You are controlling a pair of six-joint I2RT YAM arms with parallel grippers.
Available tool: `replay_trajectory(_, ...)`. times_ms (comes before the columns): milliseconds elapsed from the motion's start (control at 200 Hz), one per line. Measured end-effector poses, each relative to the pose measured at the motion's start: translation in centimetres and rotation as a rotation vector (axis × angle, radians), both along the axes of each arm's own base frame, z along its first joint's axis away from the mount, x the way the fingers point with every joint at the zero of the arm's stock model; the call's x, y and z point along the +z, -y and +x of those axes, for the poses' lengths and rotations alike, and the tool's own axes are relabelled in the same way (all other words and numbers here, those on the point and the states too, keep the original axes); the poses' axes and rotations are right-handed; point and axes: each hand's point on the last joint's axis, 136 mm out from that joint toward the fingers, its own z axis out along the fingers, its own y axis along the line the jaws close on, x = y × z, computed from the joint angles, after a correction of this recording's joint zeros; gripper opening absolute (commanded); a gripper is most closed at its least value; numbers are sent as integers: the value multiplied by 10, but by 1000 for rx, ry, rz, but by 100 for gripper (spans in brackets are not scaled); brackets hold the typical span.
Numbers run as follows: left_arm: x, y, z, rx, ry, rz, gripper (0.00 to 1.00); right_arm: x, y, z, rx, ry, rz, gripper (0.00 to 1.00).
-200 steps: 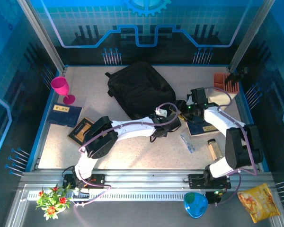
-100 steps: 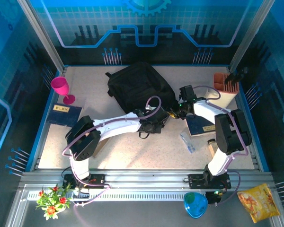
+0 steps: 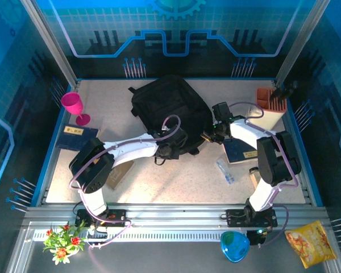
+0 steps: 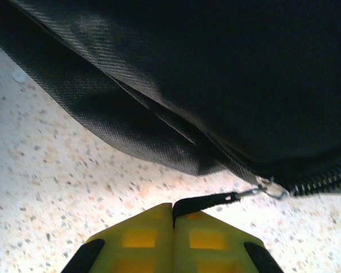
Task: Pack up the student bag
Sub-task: Unzip the student bag at the top-center of the table.
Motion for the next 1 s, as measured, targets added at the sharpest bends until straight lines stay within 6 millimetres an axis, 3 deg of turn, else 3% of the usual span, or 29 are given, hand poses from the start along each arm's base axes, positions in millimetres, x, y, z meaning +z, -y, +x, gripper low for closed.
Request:
replay_trajectory(160, 0, -10, 21, 6, -1, -63, 0, 6, -1, 6, -1, 19, -3, 9)
replay_trajectory(270, 2, -11, 30, -20, 10, -91, 0, 8, 0, 7, -6, 26, -13, 16)
replay_trajectory(320, 3, -10, 30, -43, 6, -98, 0, 8, 0, 7, -7, 24, -11, 25)
replay_trajectory(450, 1, -9, 26, -89, -22, -111, 0, 22, 0, 1, -16, 36, 20, 59)
replay_trajectory(545, 1, -8, 25, -103, -35, -127, 0, 39, -13, -10, -12, 50, 49, 69)
replay_trajectory(645, 0, -6, 22, -119, -48, -139, 0, 54, -43, -25, 0, 47, 98, 72)
replay_trajectory(765, -2, -6, 18, -123, -60, -144, 0, 49, -72, -44, -26, -20, 138, 72)
replay_trajectory(1001, 3, -6, 16, -127, -52, -159, 0, 25, -88, -46, -139, -126, 140, 74)
